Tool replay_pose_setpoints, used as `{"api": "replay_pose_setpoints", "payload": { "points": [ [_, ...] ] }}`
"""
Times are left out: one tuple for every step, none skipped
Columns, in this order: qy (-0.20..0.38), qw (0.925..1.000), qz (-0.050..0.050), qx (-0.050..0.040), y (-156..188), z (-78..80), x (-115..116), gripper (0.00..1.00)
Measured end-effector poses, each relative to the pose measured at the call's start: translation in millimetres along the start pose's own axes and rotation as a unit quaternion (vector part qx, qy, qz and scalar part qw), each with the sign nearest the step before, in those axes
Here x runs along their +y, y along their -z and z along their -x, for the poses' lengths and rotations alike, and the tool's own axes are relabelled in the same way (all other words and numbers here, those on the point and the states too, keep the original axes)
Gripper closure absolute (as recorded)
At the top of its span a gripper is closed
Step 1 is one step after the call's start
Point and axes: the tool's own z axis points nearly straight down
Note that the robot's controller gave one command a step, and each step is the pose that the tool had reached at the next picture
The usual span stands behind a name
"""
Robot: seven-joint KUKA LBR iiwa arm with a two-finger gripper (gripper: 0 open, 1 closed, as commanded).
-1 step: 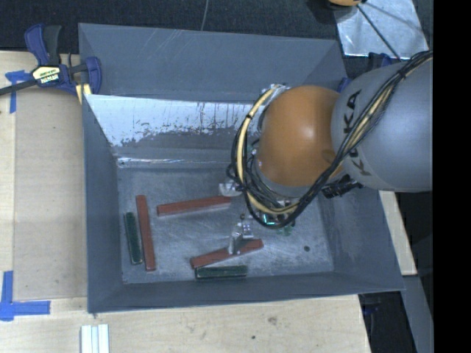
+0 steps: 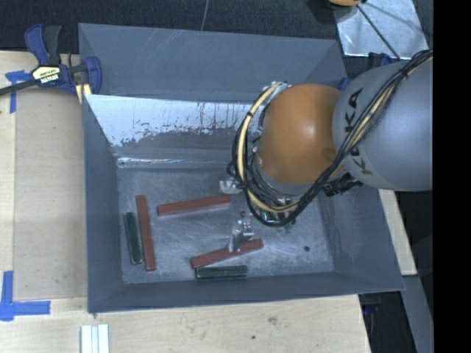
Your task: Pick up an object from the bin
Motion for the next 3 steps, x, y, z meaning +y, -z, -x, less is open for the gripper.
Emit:
{"api": "replay_pose_setpoints", "payload": {
  "points": [
    [0.056,0.9984,-0.001,0.0075,-78,-26.3,10,1.0],
    [0.055,0.9984,-0.001,0.0074,-78,-26.2,10,1.0],
    [0.091,0.9959,0.0,-0.0001,61,-27.9,24,1.0]
  ]
}}
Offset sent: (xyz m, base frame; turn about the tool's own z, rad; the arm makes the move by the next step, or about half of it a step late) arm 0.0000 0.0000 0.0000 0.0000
